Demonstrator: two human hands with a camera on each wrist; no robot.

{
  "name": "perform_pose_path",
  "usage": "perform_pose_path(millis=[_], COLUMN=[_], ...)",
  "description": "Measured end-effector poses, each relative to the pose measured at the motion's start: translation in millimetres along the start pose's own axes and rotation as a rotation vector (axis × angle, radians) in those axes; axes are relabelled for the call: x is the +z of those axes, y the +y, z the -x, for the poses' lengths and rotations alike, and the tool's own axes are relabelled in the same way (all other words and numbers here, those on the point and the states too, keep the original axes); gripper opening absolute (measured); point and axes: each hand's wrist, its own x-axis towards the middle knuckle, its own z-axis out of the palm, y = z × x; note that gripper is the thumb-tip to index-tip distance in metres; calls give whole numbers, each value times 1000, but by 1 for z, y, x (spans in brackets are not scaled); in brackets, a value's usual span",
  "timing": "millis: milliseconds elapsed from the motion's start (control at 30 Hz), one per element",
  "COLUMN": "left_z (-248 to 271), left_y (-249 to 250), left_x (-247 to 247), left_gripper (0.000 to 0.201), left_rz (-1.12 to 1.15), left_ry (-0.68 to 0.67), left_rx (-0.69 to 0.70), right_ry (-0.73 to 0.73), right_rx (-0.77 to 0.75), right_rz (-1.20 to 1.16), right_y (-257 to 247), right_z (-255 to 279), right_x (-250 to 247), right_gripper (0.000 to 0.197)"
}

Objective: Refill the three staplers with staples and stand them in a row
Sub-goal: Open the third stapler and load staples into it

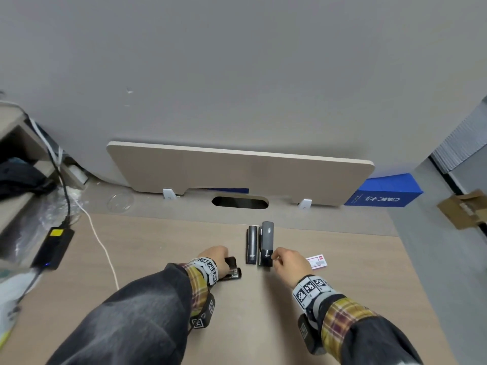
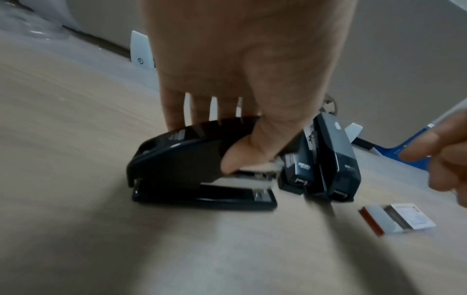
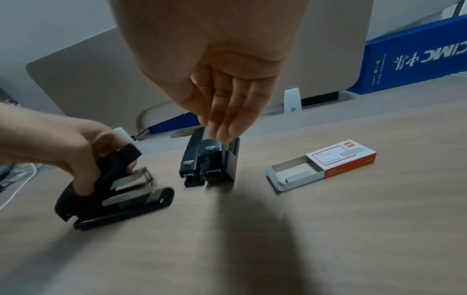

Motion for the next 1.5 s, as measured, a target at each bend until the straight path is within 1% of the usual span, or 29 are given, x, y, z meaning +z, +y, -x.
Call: perform_pose_path(millis=[33,100,133,200,300,333,367,467,600,733,867,933,1000,1067,1133,1167,1267,1333,1500], left_z=[4,10,13,18,28,31,33,34,34,34,34,33,33,33,31,30,24,25,28], left_y=[-4,-9,-9,-4,16,24,30,46,59,72,84,87,87,81,69,60,29,18,16], left_x=[3,7,7,9,18,22,26,38,55,73,90,96,99,95,87,82,74,74,80], left_gripper=[25,33,33,34,32,32,34,37,38,37,38,36,38,39,33,30,31,29,22], left_rz=[-22,-45,-48,-42,18,49,73,95,114,-28,-163,-174,-138,2,142,190,258,274,393], left_ry=[-42,-82,-99,-135,-151,-151,-151,-116,-75,-9,-23,-42,-71,-160,-259,-283,-270,-269,-314], left_rx=[22,81,115,199,306,331,353,407,411,445,477,477,460,379,283,246,152,122,36], right_ry=[-7,-34,-57,-140,-302,-322,-322,-287,-211,-167,-167,-182,-190,-181,-167,-161,-145,-129,-129], right_rx=[-12,-40,-56,-89,-135,-138,-127,-71,-14,53,116,140,154,164,172,177,181,176,179], right_rz=[-6,-24,-37,-43,31,67,77,4,-35,-17,-32,-52,-70,-81,-75,-70,-63,-53,-35], right_y=[-4,-11,-12,-12,-8,-5,-3,14,40,60,76,84,90,94,97,97,96,95,99], right_z=[2,8,12,19,32,35,38,42,53,64,72,75,77,77,78,79,80,80,82], right_x=[5,18,24,36,48,51,51,50,49,56,57,56,54,54,55,56,60,61,61], right_gripper=[24,26,27,34,53,52,47,33,32,31,26,23,21,20,17,16,16,17,20])
